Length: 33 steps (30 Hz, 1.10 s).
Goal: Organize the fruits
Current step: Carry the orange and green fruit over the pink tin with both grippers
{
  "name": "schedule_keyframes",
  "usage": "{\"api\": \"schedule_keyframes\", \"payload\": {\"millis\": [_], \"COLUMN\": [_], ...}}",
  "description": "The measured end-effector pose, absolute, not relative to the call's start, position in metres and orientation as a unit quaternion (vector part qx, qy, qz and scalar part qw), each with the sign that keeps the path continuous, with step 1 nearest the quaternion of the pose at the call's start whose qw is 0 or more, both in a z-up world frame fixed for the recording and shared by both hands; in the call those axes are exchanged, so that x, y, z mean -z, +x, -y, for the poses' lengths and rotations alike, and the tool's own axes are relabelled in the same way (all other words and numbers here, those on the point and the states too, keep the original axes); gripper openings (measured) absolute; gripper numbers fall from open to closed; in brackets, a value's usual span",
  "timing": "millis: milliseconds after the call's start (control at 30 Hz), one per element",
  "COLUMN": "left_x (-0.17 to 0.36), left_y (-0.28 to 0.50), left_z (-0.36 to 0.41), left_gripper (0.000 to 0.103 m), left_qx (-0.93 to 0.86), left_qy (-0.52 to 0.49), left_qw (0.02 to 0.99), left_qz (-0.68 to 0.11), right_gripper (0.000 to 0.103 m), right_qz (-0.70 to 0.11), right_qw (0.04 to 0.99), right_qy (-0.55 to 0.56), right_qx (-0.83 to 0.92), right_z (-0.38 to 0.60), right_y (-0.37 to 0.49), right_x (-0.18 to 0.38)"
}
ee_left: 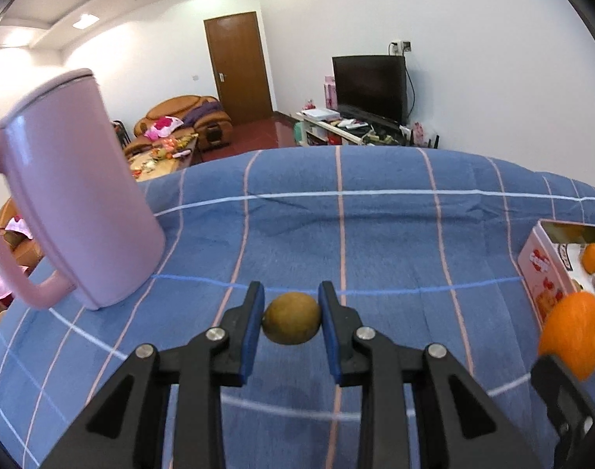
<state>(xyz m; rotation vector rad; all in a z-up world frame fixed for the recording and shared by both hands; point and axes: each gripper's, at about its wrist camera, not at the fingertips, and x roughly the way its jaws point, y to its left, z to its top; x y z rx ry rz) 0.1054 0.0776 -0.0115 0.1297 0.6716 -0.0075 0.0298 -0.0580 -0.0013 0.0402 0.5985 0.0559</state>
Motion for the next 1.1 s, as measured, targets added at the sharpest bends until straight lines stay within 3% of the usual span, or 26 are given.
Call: {"api": "schedule_keyframes", "payload": {"millis": [1100], "left_x": [0.003], "left_y": [0.015], "left_z": [-0.008], "left_gripper": [0.030], "left_qx": [0.068], "left_qy": [0.044], "left_qw": [0.941], "left_qz": [-0.328], "right_gripper": [0.048], "right_qz": [-0.290], "right_qw": [0.956], "right_qy": [0.038], "right_qx": [0.024], "right_z": [0.122], "right_y": [-0.045], "right_x": [-0.005]}}
